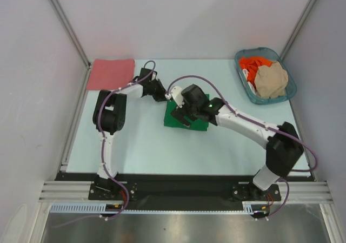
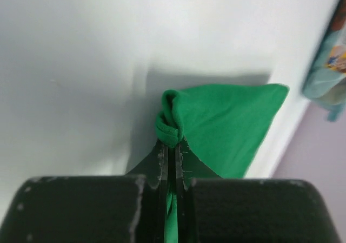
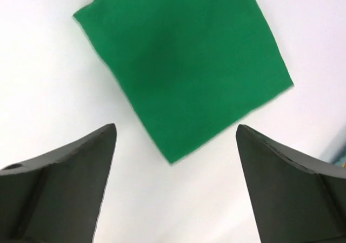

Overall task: Fold and stack the t-shirts
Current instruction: Neatly place the folded tshirt to the corner

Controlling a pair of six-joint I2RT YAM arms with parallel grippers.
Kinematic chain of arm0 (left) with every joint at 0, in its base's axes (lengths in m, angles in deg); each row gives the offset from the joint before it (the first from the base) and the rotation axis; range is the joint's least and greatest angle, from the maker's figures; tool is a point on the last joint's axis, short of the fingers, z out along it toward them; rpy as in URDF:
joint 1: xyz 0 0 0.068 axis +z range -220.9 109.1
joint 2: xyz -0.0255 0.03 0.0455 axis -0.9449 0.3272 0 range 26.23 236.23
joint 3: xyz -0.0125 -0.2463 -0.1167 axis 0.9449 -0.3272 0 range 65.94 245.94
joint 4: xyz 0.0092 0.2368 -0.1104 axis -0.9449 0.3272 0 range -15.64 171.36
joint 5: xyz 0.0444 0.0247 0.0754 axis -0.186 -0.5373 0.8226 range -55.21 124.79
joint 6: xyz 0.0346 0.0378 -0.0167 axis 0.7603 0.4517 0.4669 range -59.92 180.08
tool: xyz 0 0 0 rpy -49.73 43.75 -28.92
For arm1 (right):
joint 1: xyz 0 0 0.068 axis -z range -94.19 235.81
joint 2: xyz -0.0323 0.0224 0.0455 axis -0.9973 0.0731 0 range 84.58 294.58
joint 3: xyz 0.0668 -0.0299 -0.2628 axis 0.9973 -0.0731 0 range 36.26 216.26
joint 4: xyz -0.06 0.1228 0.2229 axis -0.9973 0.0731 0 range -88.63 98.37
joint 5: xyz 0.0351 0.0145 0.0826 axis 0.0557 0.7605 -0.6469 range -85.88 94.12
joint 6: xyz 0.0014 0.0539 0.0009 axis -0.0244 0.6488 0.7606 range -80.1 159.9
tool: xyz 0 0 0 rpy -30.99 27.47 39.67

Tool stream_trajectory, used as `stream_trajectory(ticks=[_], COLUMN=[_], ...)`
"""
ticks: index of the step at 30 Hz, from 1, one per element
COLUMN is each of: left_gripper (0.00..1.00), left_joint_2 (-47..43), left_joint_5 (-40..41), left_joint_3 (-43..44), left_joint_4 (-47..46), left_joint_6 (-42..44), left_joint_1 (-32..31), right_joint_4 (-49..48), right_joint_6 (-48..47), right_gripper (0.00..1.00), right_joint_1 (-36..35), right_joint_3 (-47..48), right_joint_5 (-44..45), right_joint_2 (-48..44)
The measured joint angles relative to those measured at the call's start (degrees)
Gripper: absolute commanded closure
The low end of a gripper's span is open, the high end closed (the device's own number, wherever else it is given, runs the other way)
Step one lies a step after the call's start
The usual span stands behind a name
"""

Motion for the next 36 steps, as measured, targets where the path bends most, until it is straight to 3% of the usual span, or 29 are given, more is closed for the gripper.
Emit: stream_trajectory(ticks=[7,14,24,36], left_gripper=[1.0,1.0,1.0,1.0], left_joint_2=[-4.4,-12.2,-15.5,-9.6], left_joint_5=[8.0,17.1,32.7,37.9], left_joint_3=[4.9,6.6,20.3,38.1], left_joint_4=[12.4,21.0,26.8,27.0], left_joint_6=[17.8,33.4,53.9,63.4], left_joint_1=[0.5,3.7,9.0,12.2], right_joint_4=[4.5,7.2,7.3,5.5], right_joint_6=[7.4,9.5,10.4,9.9], right_gripper=[0.0,0.0,0.0,0.0], right_joint_1=[2.7,7.3,7.6,8.0], right_joint_3=[-7.4,-14.8,-16.0,-15.2], right_joint_5=[-0.8,-0.8,-2.8,-4.7], right_joint_2=[-14.4,-21.6,-21.2,-14.0])
